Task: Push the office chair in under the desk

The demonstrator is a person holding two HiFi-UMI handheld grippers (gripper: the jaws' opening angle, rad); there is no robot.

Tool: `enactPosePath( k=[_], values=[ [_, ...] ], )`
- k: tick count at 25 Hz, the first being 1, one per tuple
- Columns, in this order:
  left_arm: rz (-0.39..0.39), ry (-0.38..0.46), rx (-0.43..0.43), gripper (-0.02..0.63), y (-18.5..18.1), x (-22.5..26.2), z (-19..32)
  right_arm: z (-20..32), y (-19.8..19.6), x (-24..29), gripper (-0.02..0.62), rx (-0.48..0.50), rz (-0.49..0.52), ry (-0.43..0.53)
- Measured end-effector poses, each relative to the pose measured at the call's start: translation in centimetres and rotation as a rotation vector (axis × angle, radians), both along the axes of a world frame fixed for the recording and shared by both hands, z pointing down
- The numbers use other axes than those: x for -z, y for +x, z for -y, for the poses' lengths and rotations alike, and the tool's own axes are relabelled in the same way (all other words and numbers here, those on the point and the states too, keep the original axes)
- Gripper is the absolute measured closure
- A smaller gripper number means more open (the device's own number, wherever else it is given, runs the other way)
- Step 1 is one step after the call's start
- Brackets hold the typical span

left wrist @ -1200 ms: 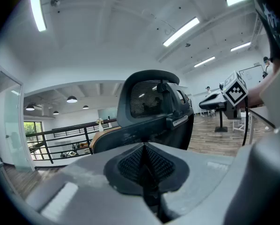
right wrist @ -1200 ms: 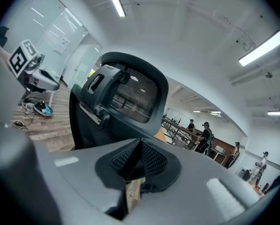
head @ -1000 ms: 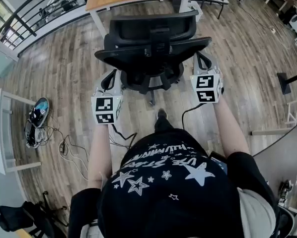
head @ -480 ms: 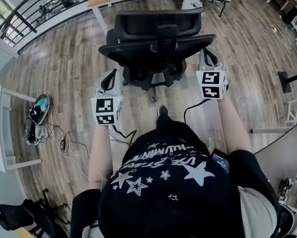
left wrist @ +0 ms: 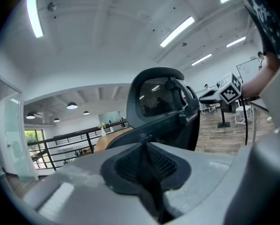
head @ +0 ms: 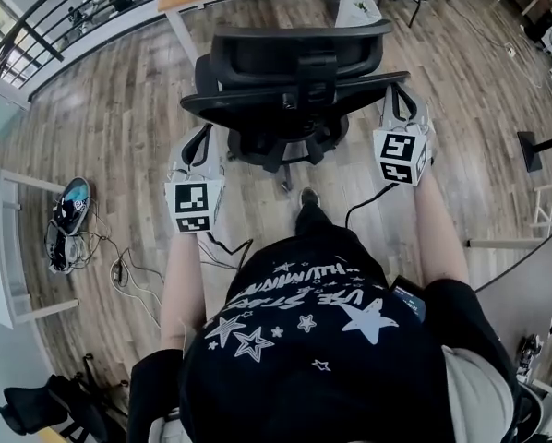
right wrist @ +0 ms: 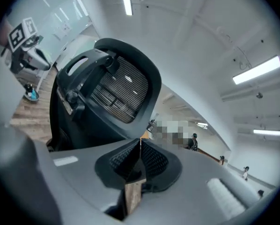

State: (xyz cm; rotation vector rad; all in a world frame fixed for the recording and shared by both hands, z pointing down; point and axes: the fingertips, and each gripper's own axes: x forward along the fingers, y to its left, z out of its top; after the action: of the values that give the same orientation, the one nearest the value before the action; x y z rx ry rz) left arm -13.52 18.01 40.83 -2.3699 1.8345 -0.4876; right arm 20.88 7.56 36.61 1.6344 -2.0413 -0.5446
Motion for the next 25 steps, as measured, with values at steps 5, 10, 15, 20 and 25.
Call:
enactPosePath(
  k=[5,10,15,20,25],
  values=[
    [0.159,0.071,0.009,0.299,-0.1,0.6,2.3,1.4,-0.3,0.1,0.508,0.105,-0.116,0.068],
    [0.354,0.087,0.032,0.225,-0.5,-0.9,4.1,1.3,0.3,0.4,0.448,0.201,-0.148,0.117],
    [0.493,0.125,0.031,0.215,0.1,-0.4,6.1,1.4,0.2,0.6,0.431,0.264,-0.193,0.129],
    [0.550,0.142,0.017,0.215,0.9,0.1,7.8,1.4,0.2,-0.7,0.351,0.320,-0.287,0.091],
    [0.567,0.147,0.023,0.215,0.9,0.1,9.1,1.5,0.3,-0.7,0.340,0.349,-0.292,0.092]
  ],
)
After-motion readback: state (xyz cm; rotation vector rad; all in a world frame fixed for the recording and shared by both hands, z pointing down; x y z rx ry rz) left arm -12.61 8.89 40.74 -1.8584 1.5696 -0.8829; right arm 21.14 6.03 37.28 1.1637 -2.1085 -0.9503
